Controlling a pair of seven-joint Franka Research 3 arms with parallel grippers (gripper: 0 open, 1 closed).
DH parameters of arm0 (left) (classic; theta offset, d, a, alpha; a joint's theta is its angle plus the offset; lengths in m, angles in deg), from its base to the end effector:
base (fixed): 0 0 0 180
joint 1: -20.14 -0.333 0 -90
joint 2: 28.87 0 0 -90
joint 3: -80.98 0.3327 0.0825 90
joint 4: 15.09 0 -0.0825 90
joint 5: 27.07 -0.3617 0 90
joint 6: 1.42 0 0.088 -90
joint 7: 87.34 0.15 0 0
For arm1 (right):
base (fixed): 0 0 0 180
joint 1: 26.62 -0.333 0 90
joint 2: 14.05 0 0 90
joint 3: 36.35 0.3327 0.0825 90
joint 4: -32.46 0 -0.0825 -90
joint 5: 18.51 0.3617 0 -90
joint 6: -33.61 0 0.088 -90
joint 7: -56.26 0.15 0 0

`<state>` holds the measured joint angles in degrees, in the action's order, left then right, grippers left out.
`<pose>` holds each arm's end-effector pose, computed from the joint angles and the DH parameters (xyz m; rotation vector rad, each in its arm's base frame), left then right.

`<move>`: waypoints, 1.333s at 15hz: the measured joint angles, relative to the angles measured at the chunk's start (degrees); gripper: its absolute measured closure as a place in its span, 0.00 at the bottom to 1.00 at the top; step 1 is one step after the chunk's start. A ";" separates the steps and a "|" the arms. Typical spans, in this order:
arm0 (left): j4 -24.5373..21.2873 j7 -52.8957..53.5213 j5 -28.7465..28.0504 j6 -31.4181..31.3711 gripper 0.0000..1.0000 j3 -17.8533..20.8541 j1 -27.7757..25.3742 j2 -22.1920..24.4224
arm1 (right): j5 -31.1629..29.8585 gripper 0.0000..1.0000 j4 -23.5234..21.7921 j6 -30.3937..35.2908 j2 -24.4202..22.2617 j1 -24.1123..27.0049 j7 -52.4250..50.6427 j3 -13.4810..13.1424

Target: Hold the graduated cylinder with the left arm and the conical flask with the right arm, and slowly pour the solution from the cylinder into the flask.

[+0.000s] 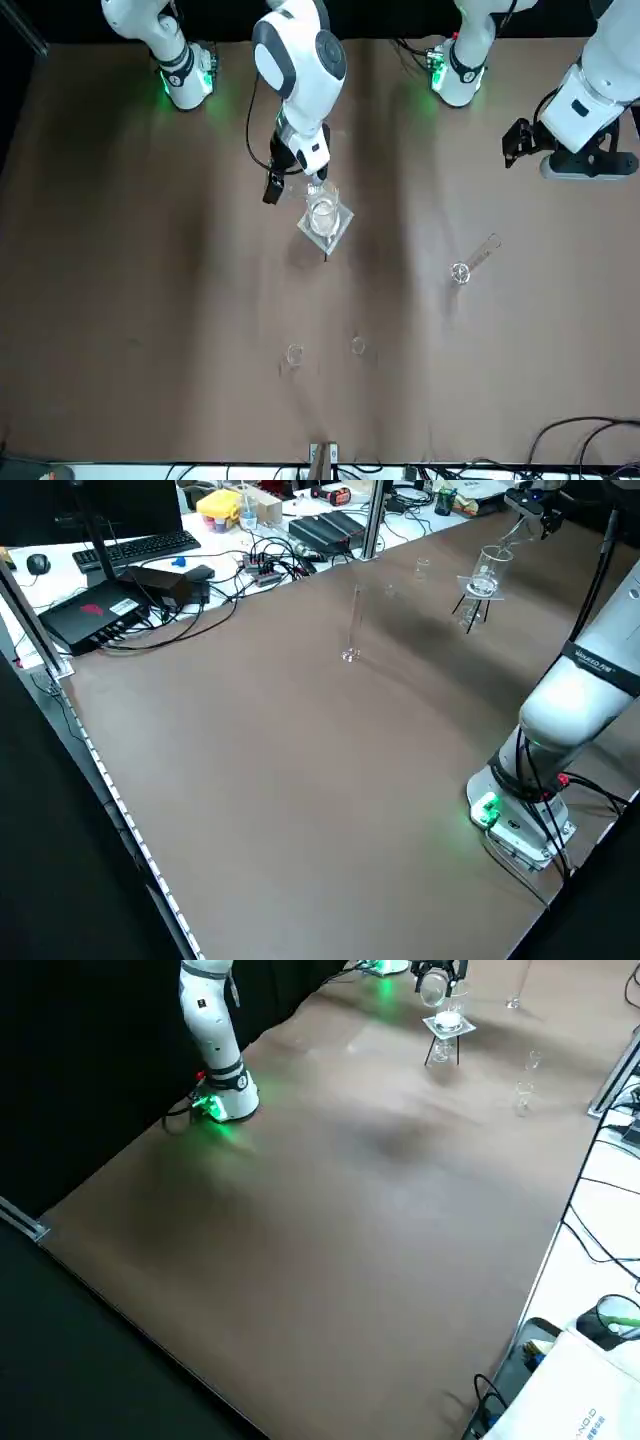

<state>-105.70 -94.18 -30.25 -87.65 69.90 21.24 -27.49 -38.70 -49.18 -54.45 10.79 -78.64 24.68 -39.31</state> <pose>0.5051 -0.1014 0.6006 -3.0698 0.1395 0.0648 0.4450 0.4398 0.4171 2.0189 1.7965 -0.3544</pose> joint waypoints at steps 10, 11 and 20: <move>0.09 2.36 0.01 -0.02 0.00 -0.09 0.11 0.01 | 3.94 0.04 0.16 -0.07 0.03 1.31 0.01 -0.59; 0.11 2.80 0.01 -0.02 0.00 -0.07 0.11 0.02 | 4.44 0.04 0.27 -0.09 0.03 1.61 0.00 -0.60; 0.23 4.28 0.00 -0.05 0.00 0.04 0.02 0.09 | 8.91 0.04 3.44 -0.13 0.03 4.06 -0.13 -0.62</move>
<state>-105.48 -89.90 -30.25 -87.71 69.95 21.26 -27.40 -29.79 -45.74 -54.59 10.82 -74.58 24.55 -39.93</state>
